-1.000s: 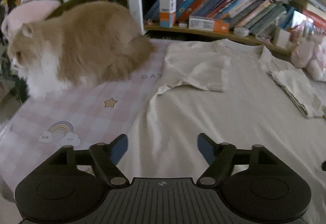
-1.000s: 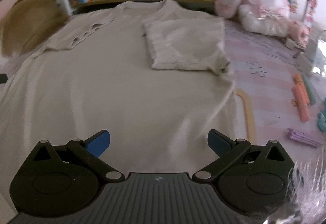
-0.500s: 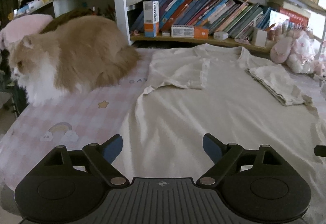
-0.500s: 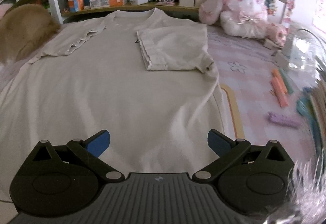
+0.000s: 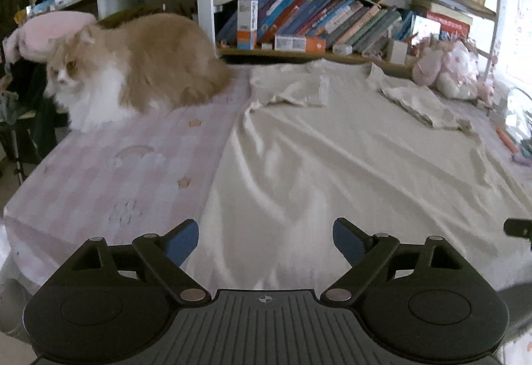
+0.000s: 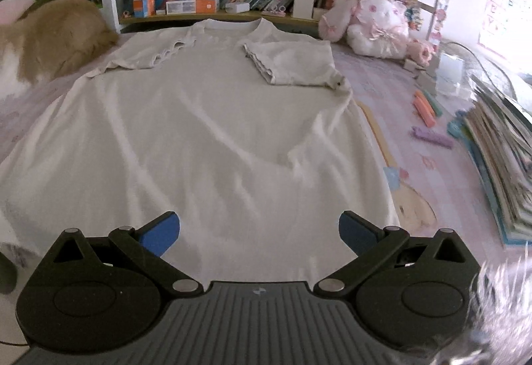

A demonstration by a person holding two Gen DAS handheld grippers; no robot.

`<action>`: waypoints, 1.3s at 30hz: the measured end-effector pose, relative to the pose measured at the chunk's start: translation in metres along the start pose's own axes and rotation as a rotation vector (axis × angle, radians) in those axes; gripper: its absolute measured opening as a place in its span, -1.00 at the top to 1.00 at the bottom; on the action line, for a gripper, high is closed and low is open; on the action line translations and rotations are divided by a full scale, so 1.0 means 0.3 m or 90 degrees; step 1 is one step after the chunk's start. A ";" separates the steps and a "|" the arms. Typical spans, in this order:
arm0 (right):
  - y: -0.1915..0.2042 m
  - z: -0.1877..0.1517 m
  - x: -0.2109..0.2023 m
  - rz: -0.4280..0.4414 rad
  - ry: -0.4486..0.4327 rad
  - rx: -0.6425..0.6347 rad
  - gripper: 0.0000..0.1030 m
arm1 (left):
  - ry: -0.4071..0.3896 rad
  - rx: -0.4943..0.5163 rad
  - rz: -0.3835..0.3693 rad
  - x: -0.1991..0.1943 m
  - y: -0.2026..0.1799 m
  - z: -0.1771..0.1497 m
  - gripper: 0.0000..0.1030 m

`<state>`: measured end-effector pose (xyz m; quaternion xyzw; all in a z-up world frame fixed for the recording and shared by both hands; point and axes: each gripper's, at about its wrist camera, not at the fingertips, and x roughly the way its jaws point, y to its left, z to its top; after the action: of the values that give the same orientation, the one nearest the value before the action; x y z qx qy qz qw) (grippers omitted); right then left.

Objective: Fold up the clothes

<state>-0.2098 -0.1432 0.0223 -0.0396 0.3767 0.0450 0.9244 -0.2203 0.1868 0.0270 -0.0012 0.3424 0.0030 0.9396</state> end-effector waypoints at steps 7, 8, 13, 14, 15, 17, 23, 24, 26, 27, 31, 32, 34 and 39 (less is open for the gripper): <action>-0.040 -0.064 -0.084 -0.029 0.008 0.048 -1.00 | 0.028 -0.008 -0.013 -0.024 0.044 -0.055 -0.75; -0.053 -0.071 -0.091 -0.031 0.010 0.058 -1.00 | 0.037 -0.011 -0.017 -0.021 0.049 -0.058 -0.75; -0.141 -0.085 -0.096 -0.017 0.034 0.129 -0.96 | 0.080 -0.025 -0.029 0.005 0.084 -0.068 -0.75; -0.162 -0.086 -0.093 -0.011 0.043 0.147 -0.96 | 0.087 -0.029 -0.032 0.011 0.097 -0.067 -0.75; -0.185 -0.089 -0.089 -0.004 0.051 0.164 -0.95 | 0.093 -0.036 -0.035 0.017 0.109 -0.065 -0.75; -0.227 -0.095 -0.080 0.007 0.067 0.196 -0.93 | 0.105 -0.066 -0.044 0.028 0.144 -0.063 -0.75; -0.374 -0.109 -0.029 0.025 0.120 0.293 -0.86 | 0.144 -0.198 -0.047 0.111 0.266 -0.059 -0.74; -0.400 -0.109 -0.015 0.033 0.132 0.307 -0.86 | 0.152 -0.215 -0.057 0.127 0.282 -0.057 -0.74; -0.453 -0.106 0.016 0.058 0.160 0.333 -0.86 | 0.179 -0.247 -0.090 0.164 0.313 -0.051 -0.74; -0.477 -0.104 0.032 0.074 0.173 0.347 -0.86 | 0.190 -0.260 -0.106 0.182 0.325 -0.049 -0.74; -0.555 -0.092 0.094 0.120 0.214 0.395 -0.86 | 0.212 -0.290 -0.135 0.239 0.353 -0.048 -0.74; -0.572 -0.089 0.109 0.129 0.224 0.404 -0.86 | 0.216 -0.298 -0.135 0.251 0.359 -0.047 -0.74; -0.593 -0.086 0.139 0.146 0.247 0.413 -0.86 | 0.227 -0.314 -0.139 0.273 0.368 -0.046 -0.74; -0.622 -0.096 0.210 0.193 0.299 0.425 -0.77 | 0.251 -0.356 -0.168 0.325 0.400 -0.047 -0.75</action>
<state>-0.1640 -0.3281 -0.0350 0.3078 0.5725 0.0460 0.7586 -0.1556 0.3070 -0.0466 -0.3026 0.4998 -0.0251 0.8112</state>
